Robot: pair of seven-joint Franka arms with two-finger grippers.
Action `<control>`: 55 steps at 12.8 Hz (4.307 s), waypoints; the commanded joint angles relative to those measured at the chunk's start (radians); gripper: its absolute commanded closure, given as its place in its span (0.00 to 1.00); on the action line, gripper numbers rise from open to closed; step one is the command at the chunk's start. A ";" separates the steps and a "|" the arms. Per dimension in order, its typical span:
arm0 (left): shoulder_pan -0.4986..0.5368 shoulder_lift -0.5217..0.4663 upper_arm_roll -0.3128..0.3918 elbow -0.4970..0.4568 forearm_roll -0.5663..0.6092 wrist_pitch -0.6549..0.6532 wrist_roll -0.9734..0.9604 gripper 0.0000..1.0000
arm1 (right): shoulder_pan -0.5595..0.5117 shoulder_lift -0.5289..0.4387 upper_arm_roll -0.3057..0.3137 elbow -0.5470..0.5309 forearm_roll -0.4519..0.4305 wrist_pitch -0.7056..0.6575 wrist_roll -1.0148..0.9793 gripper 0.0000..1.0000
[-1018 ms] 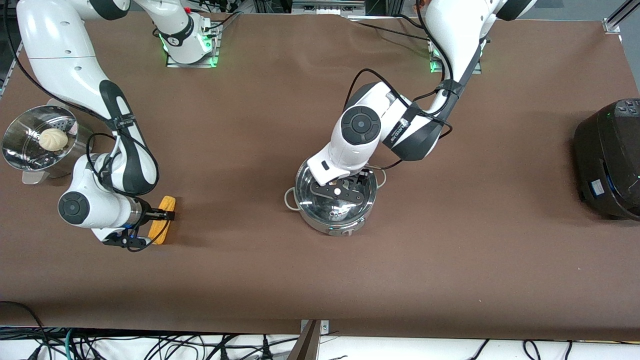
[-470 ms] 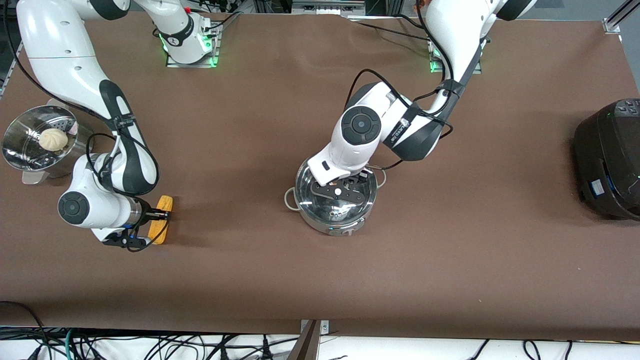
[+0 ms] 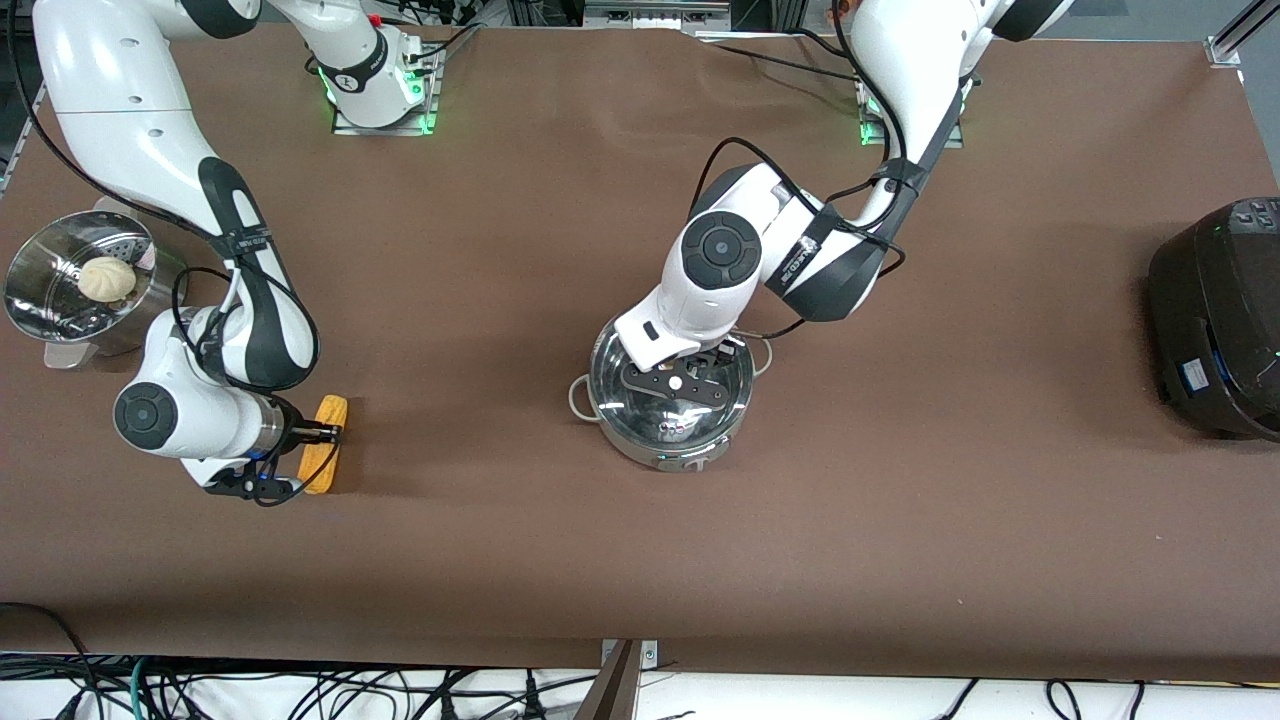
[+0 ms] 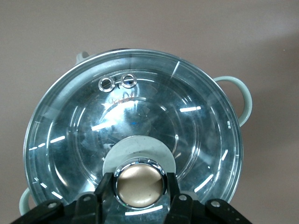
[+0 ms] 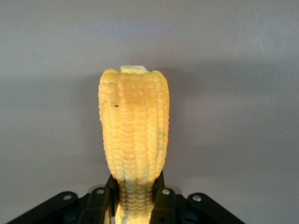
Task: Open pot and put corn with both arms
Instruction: 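Lift the corn with the right gripper while the left gripper lifts the lid, then lower the corn into the pot while the left gripper sets the lid down, then open both grippers and withdraw them from the pot and lid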
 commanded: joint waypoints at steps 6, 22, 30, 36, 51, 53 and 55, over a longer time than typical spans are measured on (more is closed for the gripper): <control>0.120 -0.165 -0.008 0.048 0.012 -0.230 -0.092 0.79 | -0.004 -0.260 0.058 0.000 0.032 -0.253 -0.008 0.77; 0.551 -0.330 -0.005 -0.217 0.019 -0.412 0.592 0.74 | 0.368 -0.008 0.353 0.363 0.055 -0.061 0.451 0.80; 0.603 -0.333 -0.008 -0.673 0.085 0.118 0.640 0.73 | 0.513 0.149 0.276 0.428 0.048 0.055 0.475 0.80; 0.609 -0.319 -0.008 -0.808 0.085 0.312 0.638 0.52 | 0.513 0.171 0.270 0.425 0.048 0.078 0.477 0.56; 0.620 -0.541 -0.005 -0.291 0.002 -0.430 0.627 0.00 | 0.310 -0.177 0.134 0.423 0.039 -0.450 0.454 0.00; 0.623 -0.592 -0.004 -0.293 0.002 -0.462 0.624 0.00 | 0.209 -0.219 0.129 0.423 0.037 -0.530 0.451 0.00; 0.625 -0.609 0.004 -0.294 -0.001 -0.485 0.633 0.00 | 0.110 -0.250 0.126 0.423 0.031 -0.627 0.356 0.00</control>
